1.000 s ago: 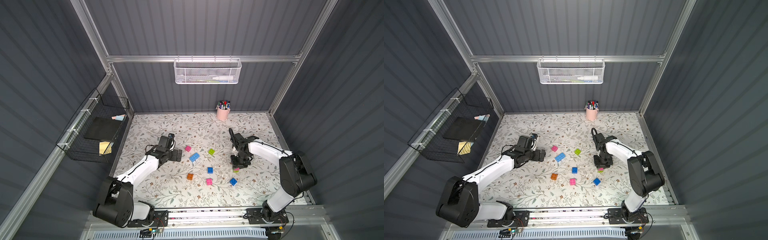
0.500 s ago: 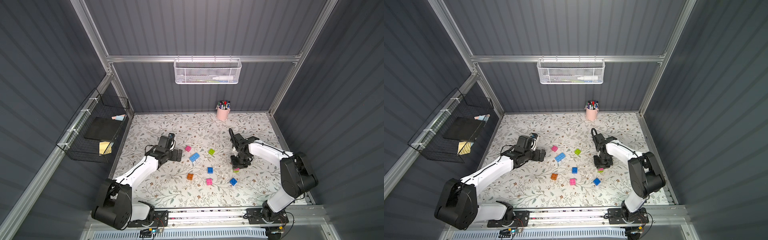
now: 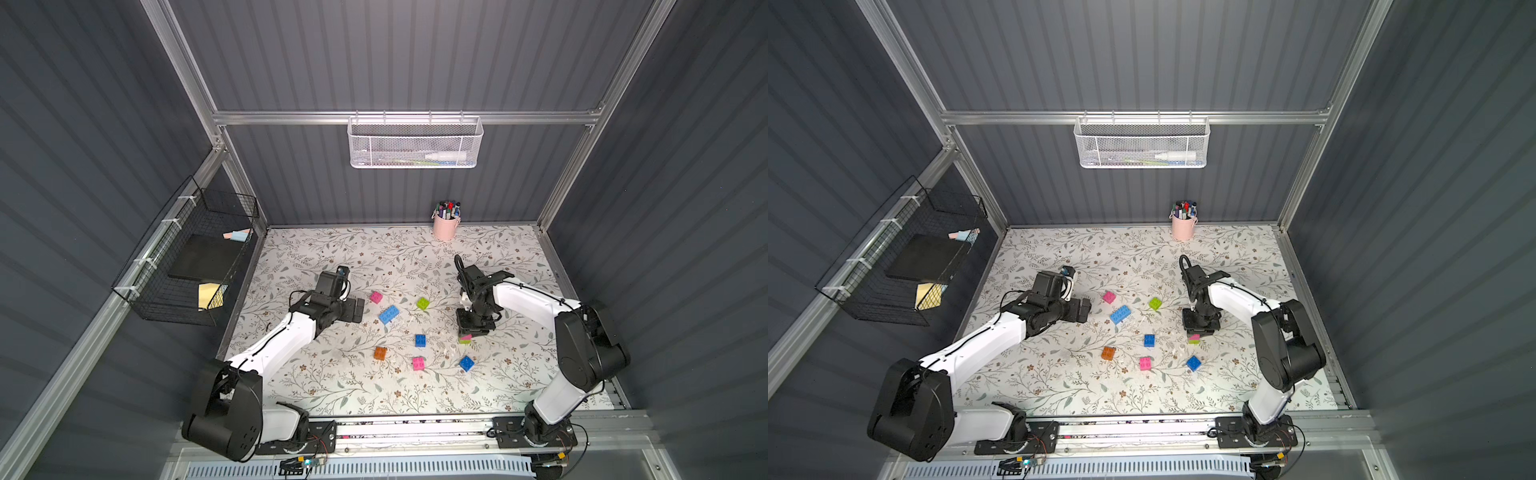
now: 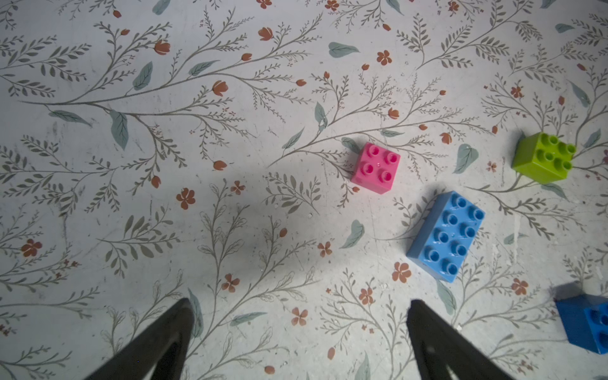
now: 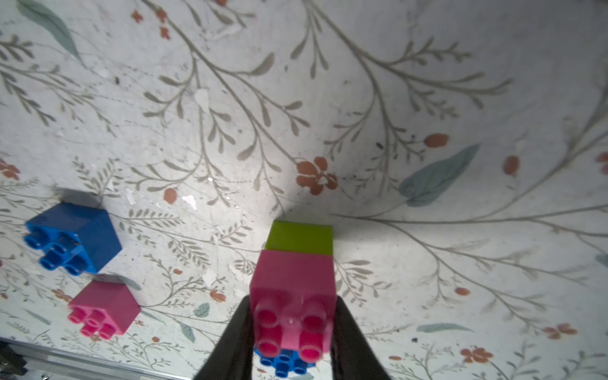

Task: Assemble the number 4 with lego
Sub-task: Assemble the lego brick with the lego brick.

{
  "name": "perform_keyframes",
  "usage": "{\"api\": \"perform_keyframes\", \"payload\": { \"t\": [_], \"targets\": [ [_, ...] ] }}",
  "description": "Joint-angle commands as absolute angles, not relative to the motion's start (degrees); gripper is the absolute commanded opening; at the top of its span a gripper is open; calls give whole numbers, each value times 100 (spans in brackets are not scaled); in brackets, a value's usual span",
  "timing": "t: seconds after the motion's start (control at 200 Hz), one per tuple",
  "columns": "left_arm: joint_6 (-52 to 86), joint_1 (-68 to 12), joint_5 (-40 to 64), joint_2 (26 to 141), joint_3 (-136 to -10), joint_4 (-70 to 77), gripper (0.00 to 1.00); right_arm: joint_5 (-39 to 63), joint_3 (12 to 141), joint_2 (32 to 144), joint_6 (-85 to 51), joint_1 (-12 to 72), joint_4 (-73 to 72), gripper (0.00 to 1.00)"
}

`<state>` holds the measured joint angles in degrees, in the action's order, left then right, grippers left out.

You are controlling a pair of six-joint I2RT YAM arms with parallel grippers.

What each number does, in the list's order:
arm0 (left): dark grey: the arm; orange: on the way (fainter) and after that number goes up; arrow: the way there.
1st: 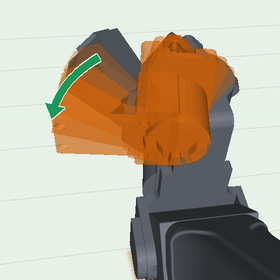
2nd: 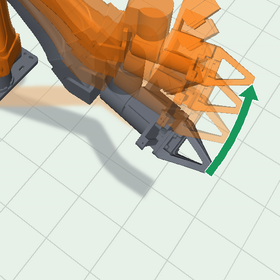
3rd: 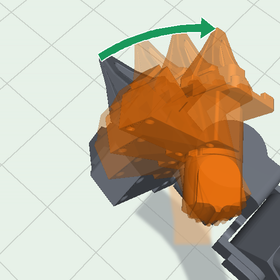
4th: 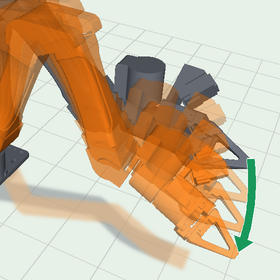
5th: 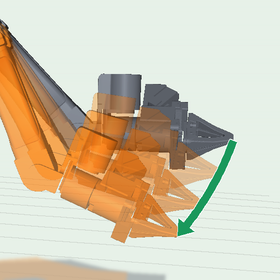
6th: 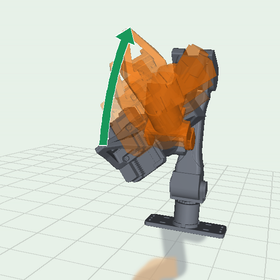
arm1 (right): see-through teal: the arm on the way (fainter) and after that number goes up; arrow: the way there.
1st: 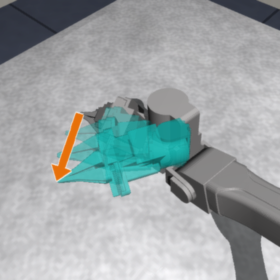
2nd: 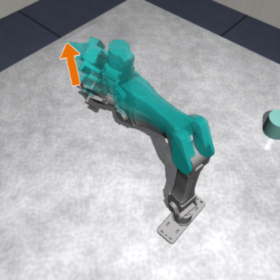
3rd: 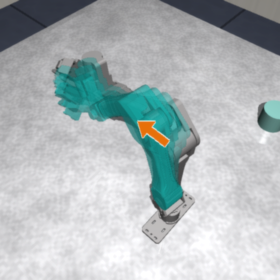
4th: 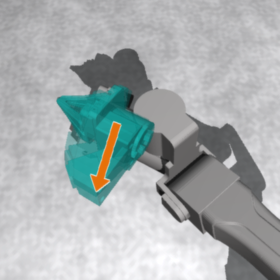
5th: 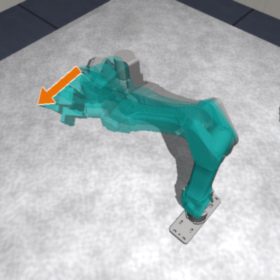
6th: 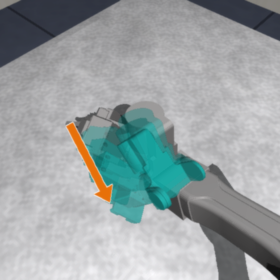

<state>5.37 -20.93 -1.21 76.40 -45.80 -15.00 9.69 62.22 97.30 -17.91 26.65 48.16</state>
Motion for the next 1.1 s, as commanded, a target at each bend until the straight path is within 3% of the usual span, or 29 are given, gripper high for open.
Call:
{"api": "perform_keyframes", "payload": {
  "t": [0.0,0.52,1.096],
  "targets": [
    [440,-2123,-123,7462,-4500,-1530,99,1309,6041,10144,-2228,2786,4055,5],
    [457,-2125,-141,7514,-4482,-1521,99,93,6377,10593,-1889,3302,4857,8],
    [457,-2136,-176,7572,-4496,-1531,99,453,6452,10969,-2648,3330,5121,8]
  ]
}}
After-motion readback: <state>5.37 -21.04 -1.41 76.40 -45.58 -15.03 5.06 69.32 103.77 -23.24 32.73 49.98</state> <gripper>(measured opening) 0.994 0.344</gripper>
